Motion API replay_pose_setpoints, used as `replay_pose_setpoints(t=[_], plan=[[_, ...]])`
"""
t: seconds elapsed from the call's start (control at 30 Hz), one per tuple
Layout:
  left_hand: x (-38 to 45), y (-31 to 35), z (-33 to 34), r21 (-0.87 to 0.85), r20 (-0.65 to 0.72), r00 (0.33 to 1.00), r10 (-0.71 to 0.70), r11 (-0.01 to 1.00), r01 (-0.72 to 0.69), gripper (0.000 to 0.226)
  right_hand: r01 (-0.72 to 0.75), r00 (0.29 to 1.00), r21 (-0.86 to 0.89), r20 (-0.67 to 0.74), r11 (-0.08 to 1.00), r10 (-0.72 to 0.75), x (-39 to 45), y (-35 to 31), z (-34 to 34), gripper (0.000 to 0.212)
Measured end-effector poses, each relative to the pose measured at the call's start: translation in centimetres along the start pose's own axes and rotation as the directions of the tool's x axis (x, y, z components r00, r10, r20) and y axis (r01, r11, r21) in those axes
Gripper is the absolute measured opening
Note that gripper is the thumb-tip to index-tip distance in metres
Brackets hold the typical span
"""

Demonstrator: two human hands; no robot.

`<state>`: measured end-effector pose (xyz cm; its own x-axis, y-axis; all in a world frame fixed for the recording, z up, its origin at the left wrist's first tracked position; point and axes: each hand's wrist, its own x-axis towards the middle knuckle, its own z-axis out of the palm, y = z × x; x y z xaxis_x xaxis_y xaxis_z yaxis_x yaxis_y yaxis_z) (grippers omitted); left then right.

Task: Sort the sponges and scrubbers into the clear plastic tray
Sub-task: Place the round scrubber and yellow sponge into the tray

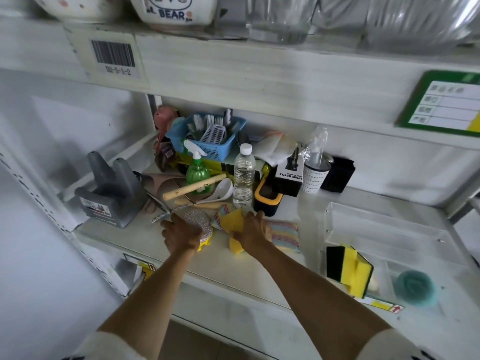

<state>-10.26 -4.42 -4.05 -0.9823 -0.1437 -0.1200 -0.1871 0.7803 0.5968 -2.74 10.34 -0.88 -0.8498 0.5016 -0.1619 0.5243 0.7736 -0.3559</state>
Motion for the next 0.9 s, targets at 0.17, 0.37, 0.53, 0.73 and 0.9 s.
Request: replay_pose_setpoints(t=[0.17,0.37,0.53,0.73,0.9], plan=[[-1.5,-1.2,-0.3,-0.198,-0.09,0.995,-0.03,0.98,0.012,0.064,0.014,0.999,0.101,-0.038,0.995,-0.01,-1.0,0.4,-0.1,0.052],[-4.4,-1.4,-2.0,-0.188,-0.288,0.939,0.188,0.95,-0.248,0.048,0.113,0.991,0.262,-0.104,0.958,-0.088,-2.4,0.7,-0.8,0.048],[-7.5,1.2,-3.2,-0.312,-0.349,0.897,0.271,0.869,-0.384,0.042,0.253,0.941,0.373,-0.308,0.892,-0.138,-4.0,1.0,-2.6,0.042],[-10.8,6.0,-2.0,-0.394,-0.401,0.794,0.457,0.696,-0.6,0.047,0.324,0.836,0.404,-0.545,0.856,-0.06,-5.8,4.2,-6.0,0.043],[-14.0,11.9,0.8,-0.477,-0.342,0.789,0.51,0.629,-0.614,0.061,0.286,0.755,0.363,-0.655,0.887,0.025,-6.8,9.7,-9.6,0.049]])
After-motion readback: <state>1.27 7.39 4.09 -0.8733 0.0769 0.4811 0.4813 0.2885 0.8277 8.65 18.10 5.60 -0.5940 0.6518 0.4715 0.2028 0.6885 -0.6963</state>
